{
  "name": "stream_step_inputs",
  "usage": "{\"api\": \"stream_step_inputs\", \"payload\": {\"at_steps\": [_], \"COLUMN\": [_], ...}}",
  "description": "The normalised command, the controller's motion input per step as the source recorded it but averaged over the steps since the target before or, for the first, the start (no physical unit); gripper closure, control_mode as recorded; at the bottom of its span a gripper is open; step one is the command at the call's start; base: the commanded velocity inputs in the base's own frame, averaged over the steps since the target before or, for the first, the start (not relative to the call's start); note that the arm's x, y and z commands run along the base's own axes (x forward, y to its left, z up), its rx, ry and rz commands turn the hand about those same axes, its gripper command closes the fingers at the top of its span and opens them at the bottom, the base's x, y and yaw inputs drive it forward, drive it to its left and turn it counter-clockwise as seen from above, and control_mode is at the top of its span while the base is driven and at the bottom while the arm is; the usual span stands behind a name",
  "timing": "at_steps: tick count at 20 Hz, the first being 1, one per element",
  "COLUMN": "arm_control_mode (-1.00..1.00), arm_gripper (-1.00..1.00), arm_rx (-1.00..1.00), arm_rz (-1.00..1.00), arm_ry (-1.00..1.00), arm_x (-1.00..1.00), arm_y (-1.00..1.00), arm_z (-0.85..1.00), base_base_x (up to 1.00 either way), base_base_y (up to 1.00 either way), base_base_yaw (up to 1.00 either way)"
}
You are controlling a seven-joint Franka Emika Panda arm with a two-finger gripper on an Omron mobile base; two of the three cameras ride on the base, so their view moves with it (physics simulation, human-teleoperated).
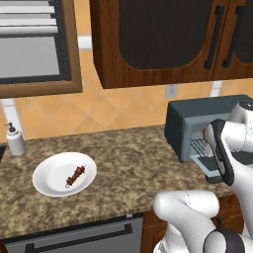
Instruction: Pick up the kebab skewer and baguette bread, and place them inside the toaster oven. Close the toaster oven door and start by setting the timer.
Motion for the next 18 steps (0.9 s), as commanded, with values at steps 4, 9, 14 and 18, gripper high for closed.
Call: {"api": "stream_step_inputs", "payload": {"at_steps": [4, 9, 14, 18], "arm_control_mode": [-1.0, -1.0, -1.0, -1.0], "arm_gripper": [1.0, 1.0, 1.0, 1.0], "arm_rx": [0.0, 0.0, 0.0, 0.05], "arm_rz": [-0.01, 0.0, 0.0, 0.0], "arm_ry": [0.0, 0.0, 0.0, 0.0], "arm_x": [0.19, 0.14, 0.06, 0.02], "arm_y": [0.0, 0.0, -0.02, -0.08], "arm_z": [-0.05, -0.03, -0.09, -0.12], "base_base_x": [0.0, 0.0, 0.0, 0.0], "base_base_y": [0.0, 0.0, 0.0, 0.0], "base_base_yaw": [0.0, 0.0, 0.0, 0.0]}}
